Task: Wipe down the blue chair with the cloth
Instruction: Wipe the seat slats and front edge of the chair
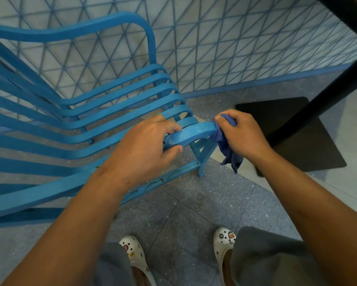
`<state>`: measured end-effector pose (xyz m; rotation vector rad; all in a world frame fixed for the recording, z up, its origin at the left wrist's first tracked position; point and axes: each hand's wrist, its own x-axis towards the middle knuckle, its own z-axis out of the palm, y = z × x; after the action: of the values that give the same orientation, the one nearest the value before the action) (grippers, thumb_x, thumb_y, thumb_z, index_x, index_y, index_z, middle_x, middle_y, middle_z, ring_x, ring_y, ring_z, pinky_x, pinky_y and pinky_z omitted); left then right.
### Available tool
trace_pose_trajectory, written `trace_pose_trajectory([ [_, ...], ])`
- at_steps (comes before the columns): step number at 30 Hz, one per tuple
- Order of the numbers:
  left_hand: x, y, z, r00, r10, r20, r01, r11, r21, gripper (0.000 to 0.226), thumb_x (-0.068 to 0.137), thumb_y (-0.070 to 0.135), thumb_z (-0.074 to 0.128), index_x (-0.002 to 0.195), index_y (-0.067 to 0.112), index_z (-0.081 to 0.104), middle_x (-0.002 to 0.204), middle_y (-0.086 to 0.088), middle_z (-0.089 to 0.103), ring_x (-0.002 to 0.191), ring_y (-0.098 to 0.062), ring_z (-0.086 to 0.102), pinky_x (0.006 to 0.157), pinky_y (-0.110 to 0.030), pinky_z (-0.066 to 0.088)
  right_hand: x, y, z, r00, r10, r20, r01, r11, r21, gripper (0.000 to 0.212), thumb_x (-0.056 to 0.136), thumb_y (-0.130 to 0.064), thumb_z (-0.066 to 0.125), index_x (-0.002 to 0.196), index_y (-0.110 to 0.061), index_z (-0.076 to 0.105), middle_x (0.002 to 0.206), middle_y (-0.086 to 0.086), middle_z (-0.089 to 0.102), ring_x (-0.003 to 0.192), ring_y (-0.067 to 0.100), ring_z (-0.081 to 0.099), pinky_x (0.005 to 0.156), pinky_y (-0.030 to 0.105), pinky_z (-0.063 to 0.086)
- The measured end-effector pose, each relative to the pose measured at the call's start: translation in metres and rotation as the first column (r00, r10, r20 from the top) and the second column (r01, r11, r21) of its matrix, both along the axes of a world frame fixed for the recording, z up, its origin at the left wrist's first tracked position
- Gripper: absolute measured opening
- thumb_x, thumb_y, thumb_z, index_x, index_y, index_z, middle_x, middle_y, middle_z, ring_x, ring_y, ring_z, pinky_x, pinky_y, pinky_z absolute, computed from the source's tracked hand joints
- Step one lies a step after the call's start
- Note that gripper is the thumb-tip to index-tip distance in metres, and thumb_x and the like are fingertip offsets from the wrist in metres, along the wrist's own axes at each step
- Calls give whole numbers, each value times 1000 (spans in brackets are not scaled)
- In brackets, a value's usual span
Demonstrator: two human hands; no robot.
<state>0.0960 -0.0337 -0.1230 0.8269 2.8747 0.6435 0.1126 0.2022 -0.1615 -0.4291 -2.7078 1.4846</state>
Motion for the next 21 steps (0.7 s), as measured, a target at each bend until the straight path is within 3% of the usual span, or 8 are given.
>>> trace_pose_trajectory([
  [2,0,-3,0,1000,-11,7,11,1000,-2,44,90,43,70,131,28,63,106,18,52,99,-7,55,82,-26,39,1,-5,2,998,32,-50,-27,996,85,17,101,-29,58,95,-21,71,95,-2,66,90,13,62,85,40,52],
  [6,-2,-14,1,999,-37,24,38,999,-12,52,87,49,70,134,29,61,107,20,52,96,-3,52,84,-28,43,5,-26,7,950,243,-198,-180,940,291,10,94,-38,64,94,-31,71,95,-10,55,89,4,55,77,24,44],
  [12,5,-50,7,997,-31,67,34,999,-37,68,79,65,58,139,34,55,112,26,53,99,-1,54,90,-32,50,-6,-8,9,986,107,-128,-57,938,341,14,98,-30,62,101,-24,74,100,1,56,96,16,55,86,32,42],
  [15,13,-63,7,998,25,55,-21,997,-69,71,79,67,57,142,33,53,117,24,55,101,-3,54,91,-35,52,5,-34,15,959,202,-197,-114,916,385,14,98,-32,62,102,-25,73,102,-4,53,94,10,52,83,29,43],
  [18,21,-74,5,996,77,37,-73,992,-105,67,82,63,62,141,32,53,121,17,60,106,-9,57,91,-38,52,18,-63,20,899,384,-211,-230,824,517,16,97,-33,64,104,-22,74,106,-2,54,99,16,53,81,34,46],
  [21,26,-85,4,989,145,33,-142,986,-85,64,82,60,67,138,31,57,119,15,64,107,-12,60,92,-39,53,12,-60,26,906,382,-183,-250,832,495,16,96,-33,66,105,-23,76,106,-2,54,102,19,52,85,35,43],
])
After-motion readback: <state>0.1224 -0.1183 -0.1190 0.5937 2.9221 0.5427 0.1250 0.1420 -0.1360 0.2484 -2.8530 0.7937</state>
